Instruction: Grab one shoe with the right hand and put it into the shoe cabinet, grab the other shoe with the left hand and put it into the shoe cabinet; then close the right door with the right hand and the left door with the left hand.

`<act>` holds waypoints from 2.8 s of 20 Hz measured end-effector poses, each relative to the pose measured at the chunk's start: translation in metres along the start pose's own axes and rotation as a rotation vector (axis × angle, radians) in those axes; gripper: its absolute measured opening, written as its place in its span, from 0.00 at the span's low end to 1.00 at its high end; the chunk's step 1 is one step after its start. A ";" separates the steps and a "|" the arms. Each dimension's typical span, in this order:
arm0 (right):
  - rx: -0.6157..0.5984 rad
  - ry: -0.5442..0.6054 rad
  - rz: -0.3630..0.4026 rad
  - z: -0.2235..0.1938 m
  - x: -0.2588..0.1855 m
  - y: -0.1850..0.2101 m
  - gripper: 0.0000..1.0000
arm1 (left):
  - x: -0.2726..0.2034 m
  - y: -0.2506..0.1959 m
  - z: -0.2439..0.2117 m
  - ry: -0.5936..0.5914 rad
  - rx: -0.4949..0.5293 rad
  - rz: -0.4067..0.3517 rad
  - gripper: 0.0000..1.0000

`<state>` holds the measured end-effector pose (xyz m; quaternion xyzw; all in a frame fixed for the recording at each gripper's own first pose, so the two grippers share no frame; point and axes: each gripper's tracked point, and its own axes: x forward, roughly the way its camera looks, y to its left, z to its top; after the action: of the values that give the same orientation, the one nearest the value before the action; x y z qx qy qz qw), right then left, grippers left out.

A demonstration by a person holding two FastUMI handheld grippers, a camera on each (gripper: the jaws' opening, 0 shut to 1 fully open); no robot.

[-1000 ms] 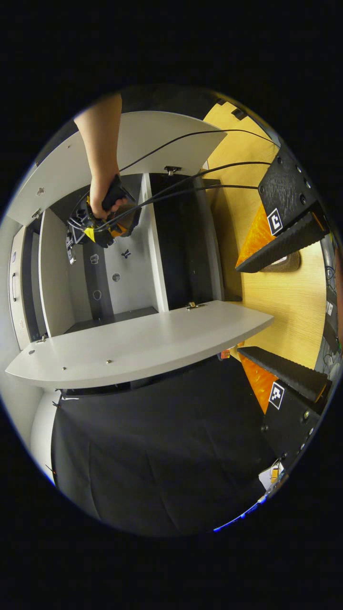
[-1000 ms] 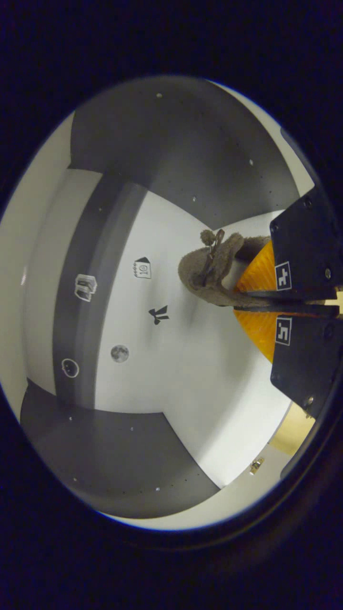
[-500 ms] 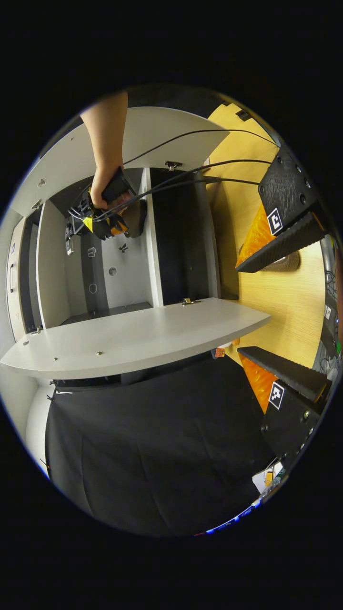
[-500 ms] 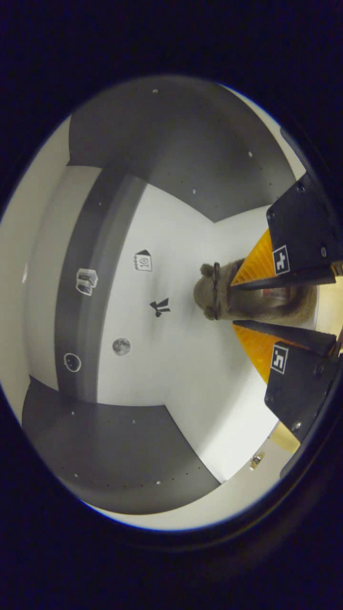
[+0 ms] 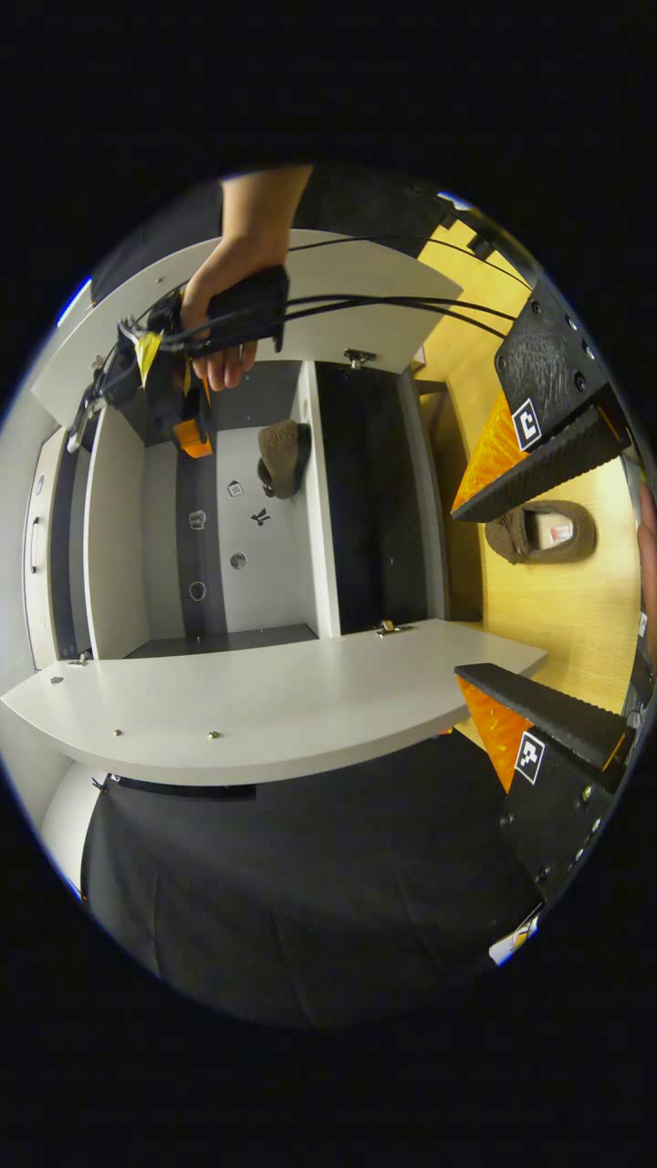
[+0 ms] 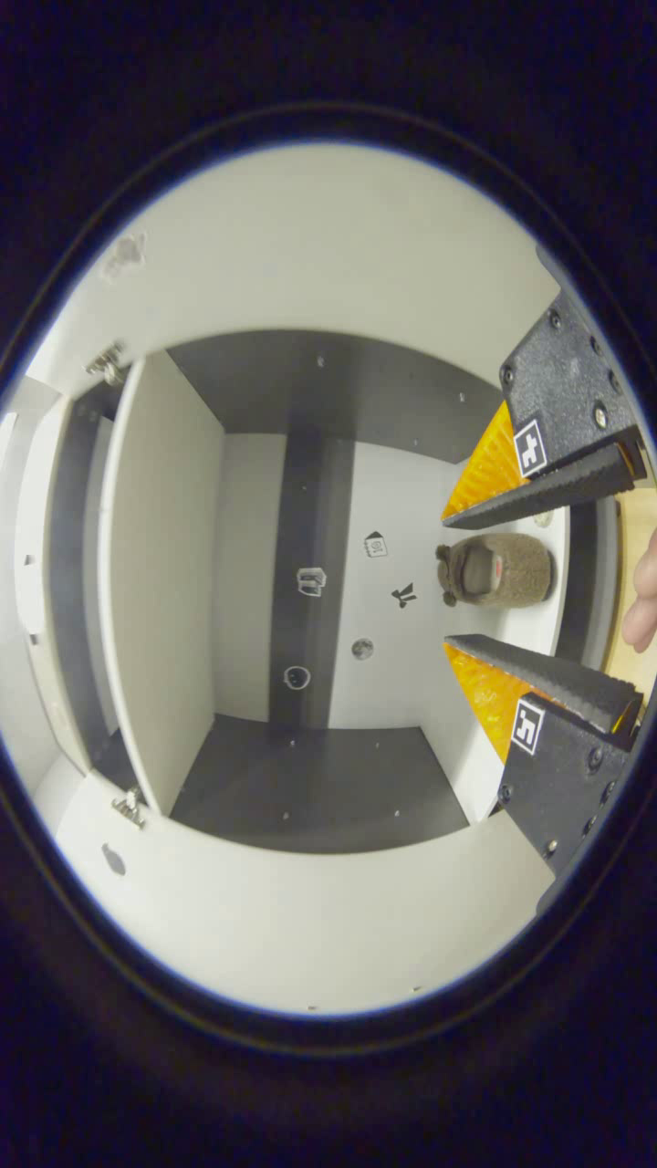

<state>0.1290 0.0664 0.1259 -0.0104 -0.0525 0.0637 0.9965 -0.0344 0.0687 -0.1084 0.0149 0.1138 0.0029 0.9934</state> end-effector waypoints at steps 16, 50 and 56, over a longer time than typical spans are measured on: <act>0.198 0.150 -0.197 -0.143 -0.156 -0.034 0.99 | 0.019 -0.029 0.032 -0.104 0.031 -0.111 0.96; -0.170 0.376 -0.128 -0.154 -0.190 -0.031 1.00 | 0.134 -0.053 -0.218 0.536 -0.073 -0.059 0.04; -0.085 0.384 -0.106 -0.159 -0.176 -0.037 1.00 | 0.115 -0.064 -0.126 0.442 -0.077 -0.095 0.04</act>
<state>-0.0234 0.0045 -0.0494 -0.0614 0.1353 0.0057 0.9889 0.0496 0.0100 -0.2591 -0.0293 0.3291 -0.0364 0.9431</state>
